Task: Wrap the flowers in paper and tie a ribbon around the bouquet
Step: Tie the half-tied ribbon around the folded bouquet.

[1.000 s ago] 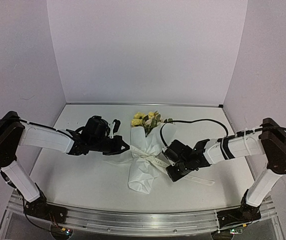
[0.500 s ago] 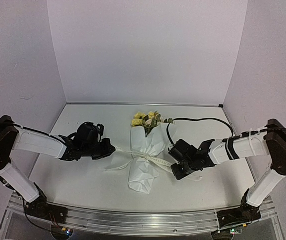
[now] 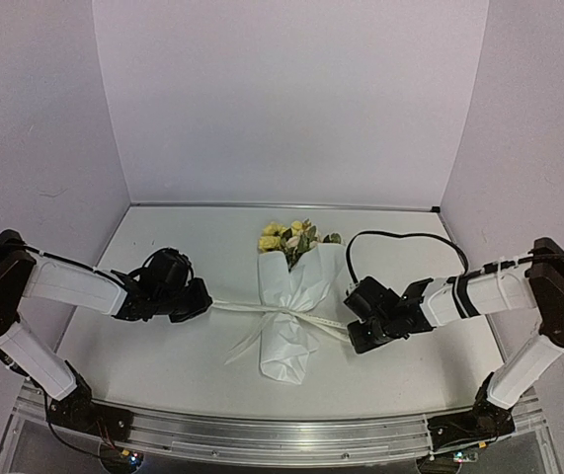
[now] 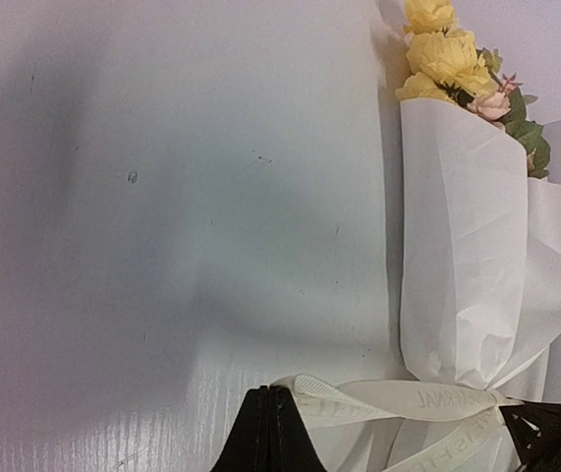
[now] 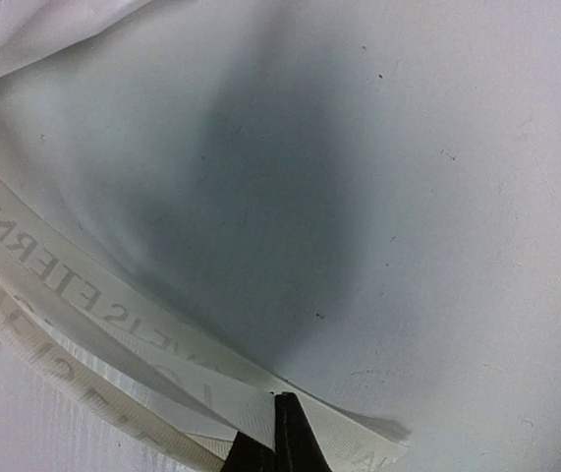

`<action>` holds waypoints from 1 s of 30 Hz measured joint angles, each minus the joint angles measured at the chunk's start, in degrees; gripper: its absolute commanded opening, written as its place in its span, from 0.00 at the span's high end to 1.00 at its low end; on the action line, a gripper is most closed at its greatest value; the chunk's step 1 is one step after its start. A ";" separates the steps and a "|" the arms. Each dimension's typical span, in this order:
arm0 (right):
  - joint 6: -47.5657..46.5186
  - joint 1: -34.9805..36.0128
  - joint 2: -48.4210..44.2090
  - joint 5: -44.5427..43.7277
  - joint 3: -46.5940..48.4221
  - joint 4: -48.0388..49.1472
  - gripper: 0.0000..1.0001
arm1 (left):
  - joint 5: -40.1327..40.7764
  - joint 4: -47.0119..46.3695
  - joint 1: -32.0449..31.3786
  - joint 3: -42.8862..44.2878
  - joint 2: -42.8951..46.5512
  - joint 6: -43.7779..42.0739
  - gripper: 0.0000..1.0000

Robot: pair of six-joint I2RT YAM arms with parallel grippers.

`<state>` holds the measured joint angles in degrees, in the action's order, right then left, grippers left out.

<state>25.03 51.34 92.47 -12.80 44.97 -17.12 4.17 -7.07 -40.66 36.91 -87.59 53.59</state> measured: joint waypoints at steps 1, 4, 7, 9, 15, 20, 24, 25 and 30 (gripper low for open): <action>0.63 -0.23 -0.07 0.00 -0.40 0.47 1.00 | -0.16 -0.03 0.32 -0.10 0.00 0.26 1.00; 2.24 -0.93 -0.49 -0.07 -1.95 2.17 1.00 | -1.32 -0.27 1.51 -0.71 0.00 1.03 1.00; 3.70 -1.22 -1.49 -0.20 -3.61 3.95 1.00 | -3.28 -1.02 2.74 -2.06 0.19 2.06 1.00; 4.72 -1.44 -2.30 -0.22 -4.70 5.36 1.00 | -4.64 -1.52 3.41 -2.91 0.40 2.44 1.00; 7.42 -2.59 -4.11 -0.22 -7.51 8.21 1.00 | -7.88 -3.04 5.16 -4.33 0.64 3.59 1.00; 9.17 -2.92 -6.23 -0.22 -10.09 10.69 1.00 | -11.90 -4.99 7.24 -5.80 1.07 4.03 1.00; 10.23 -2.92 -7.20 -0.24 -11.36 12.18 1.00 | -13.49 -4.99 8.23 -5.92 1.73 4.02 1.00; 10.59 -2.92 -7.48 -0.28 -11.76 12.52 1.00 | -13.86 -5.01 8.45 -5.93 1.88 4.05 1.00; 12.26 -2.93 -9.15 -0.70 -13.63 14.23 1.00 | -15.99 -5.17 9.45 -6.56 2.67 4.71 1.00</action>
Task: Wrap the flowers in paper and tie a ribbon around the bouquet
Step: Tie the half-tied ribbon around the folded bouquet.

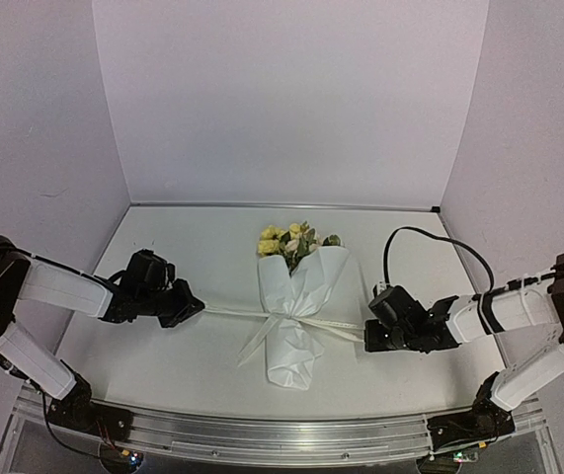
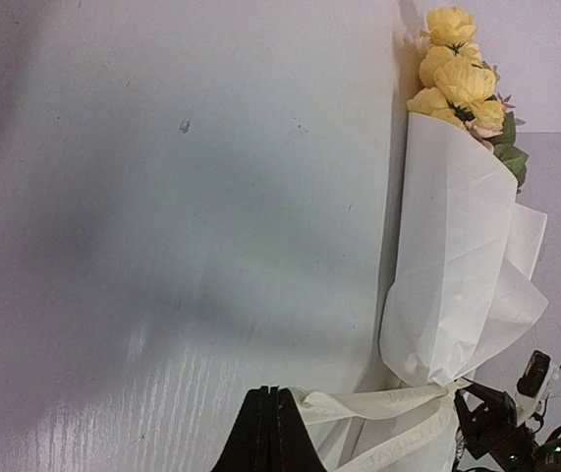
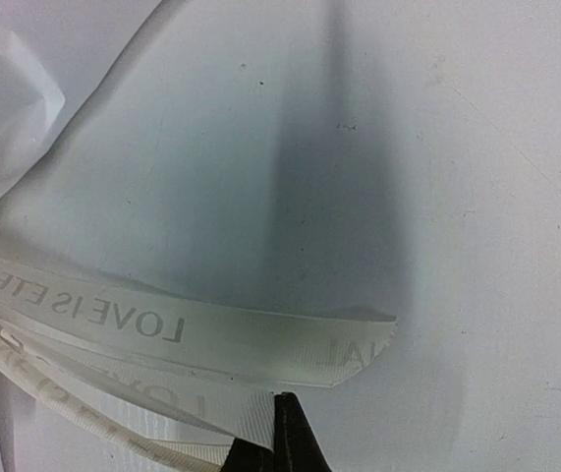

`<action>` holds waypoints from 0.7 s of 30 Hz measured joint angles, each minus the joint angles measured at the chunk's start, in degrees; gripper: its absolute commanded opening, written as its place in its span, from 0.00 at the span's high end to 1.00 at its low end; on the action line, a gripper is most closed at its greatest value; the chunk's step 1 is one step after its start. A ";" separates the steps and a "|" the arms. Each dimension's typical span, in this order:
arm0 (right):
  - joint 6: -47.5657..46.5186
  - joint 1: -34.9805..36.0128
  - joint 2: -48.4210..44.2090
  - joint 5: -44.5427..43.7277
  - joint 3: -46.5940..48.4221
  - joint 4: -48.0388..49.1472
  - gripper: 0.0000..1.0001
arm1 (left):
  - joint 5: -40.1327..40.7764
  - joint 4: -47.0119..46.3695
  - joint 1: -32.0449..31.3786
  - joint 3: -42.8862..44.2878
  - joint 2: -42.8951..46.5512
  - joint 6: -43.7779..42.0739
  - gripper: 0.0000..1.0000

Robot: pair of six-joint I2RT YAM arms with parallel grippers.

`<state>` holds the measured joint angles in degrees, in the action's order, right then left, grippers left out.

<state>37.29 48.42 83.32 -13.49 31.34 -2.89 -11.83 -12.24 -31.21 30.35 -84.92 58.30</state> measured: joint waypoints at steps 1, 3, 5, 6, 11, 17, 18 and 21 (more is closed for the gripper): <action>0.37 -0.01 -0.21 -0.08 -0.27 0.30 1.00 | -0.22 -0.01 0.11 -0.12 0.15 0.13 1.00; 0.86 -0.01 -0.38 -0.17 -0.61 0.65 1.00 | -0.74 0.01 0.28 -0.17 0.52 0.25 1.00; 1.28 -0.02 -0.65 -0.23 -0.93 0.83 1.00 | -1.32 0.04 0.51 -0.20 0.99 0.28 1.00; 1.55 -0.04 -1.00 -0.26 -1.21 0.96 1.00 | -1.67 0.12 0.62 -0.20 1.28 0.28 1.00; 2.22 -0.47 -2.21 -0.12 -1.78 1.28 1.00 | -2.52 0.40 1.00 -0.63 2.54 0.47 1.00; 3.25 -0.56 -2.45 -0.03 -1.80 1.50 1.00 | -3.11 1.79 1.53 -0.90 3.58 0.63 1.00; 3.42 -0.59 -2.73 0.01 -1.88 1.57 1.00 | -3.14 2.20 1.62 -0.86 3.63 0.63 1.00; 4.16 -0.80 -4.09 0.27 -2.63 1.98 1.00 | -3.55 3.22 1.92 -0.85 4.21 0.60 1.00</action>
<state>41.45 47.62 79.24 -13.22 28.71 -0.91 -15.38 -9.02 -29.28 29.50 -80.71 58.90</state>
